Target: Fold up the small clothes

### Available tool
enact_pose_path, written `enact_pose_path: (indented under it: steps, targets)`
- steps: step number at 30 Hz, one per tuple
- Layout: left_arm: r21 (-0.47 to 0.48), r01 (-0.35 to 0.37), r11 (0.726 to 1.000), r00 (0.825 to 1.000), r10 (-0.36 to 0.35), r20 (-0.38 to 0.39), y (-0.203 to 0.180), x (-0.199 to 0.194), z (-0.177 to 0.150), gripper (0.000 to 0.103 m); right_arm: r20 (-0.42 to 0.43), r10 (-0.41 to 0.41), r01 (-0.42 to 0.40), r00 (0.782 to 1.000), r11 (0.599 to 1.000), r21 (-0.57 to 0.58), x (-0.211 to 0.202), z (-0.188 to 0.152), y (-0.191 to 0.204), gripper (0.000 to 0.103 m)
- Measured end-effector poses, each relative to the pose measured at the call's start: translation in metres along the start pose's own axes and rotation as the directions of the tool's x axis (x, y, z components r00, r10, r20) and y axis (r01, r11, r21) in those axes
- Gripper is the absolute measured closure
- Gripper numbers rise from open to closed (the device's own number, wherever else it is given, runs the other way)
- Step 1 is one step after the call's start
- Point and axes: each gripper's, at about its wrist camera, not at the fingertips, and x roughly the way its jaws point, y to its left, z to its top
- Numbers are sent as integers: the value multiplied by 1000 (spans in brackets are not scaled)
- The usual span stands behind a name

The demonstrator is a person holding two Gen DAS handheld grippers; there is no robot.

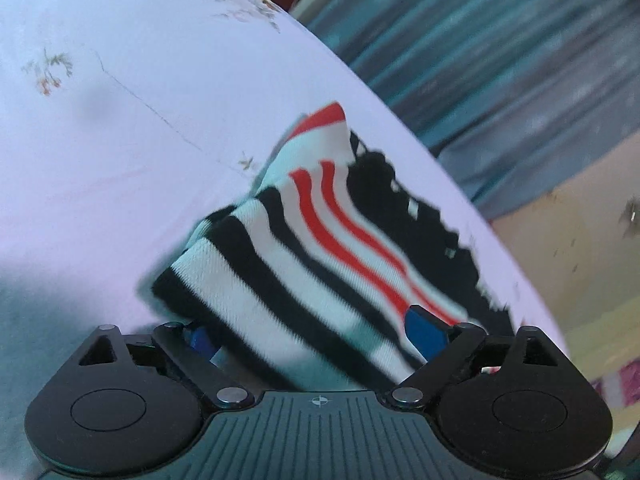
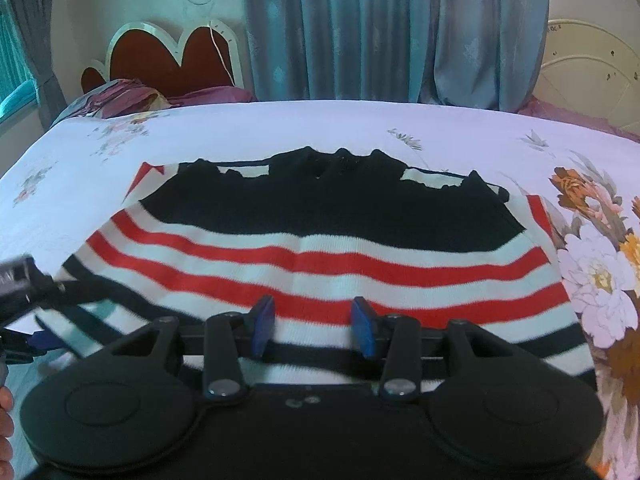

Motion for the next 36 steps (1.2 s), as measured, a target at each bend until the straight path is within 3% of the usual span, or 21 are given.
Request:
enact_pose_path:
  steps: [4,6,7,8,12,14,19,23,27,33,34,36]
  targets:
    - [-44,38,998,999,-36,38,0,13,5,13,-17,-13,13,1000,1000,-16,17,3,2,62]
    - [-50,29,998,998,-26,57,-1,17,7,33,-27,-28,27,999,999,-42,25,1,6,61]
    - [-65,16,998,998,-12,58,1,20,8,50,-24,-37,35,999,997,-62,27,-2,8,61]
    - [-79,8,997,998,-3,61,4,21,8,60,-22,-45,43,999,996,-83,28,-3,11,61]
    - [-78,3,997,998,2,69,4,22,9,69,-21,-57,55,998,995,-82,25,-2,9,66]
    - [-64,5,998,997,0,78,0,23,9,81,-10,-73,70,997,986,-149,29,-7,14,66]
    - [88,-22,996,992,10,128,-34,8,14,86,-27,-58,55,998,991,-125,27,-1,11,64]
    - [270,-13,963,987,-30,156,-77,-5,18,86,-31,0,0,1000,1000,-3,15,7,-7,63]
    - [437,32,899,984,-104,142,-128,-8,16,86,8,10,-10,1000,997,80,-3,13,-29,63]
    - [663,144,734,977,-211,22,-203,6,-18,86,39,-67,59,997,981,185,-34,9,-82,63]
    - [697,162,698,977,-213,-14,-213,13,-30,86,39,-88,78,995,976,204,-39,6,-93,63]
    - [733,193,652,976,-205,-75,-226,25,-52,86,34,-128,116,991,963,242,-48,-2,-112,63]
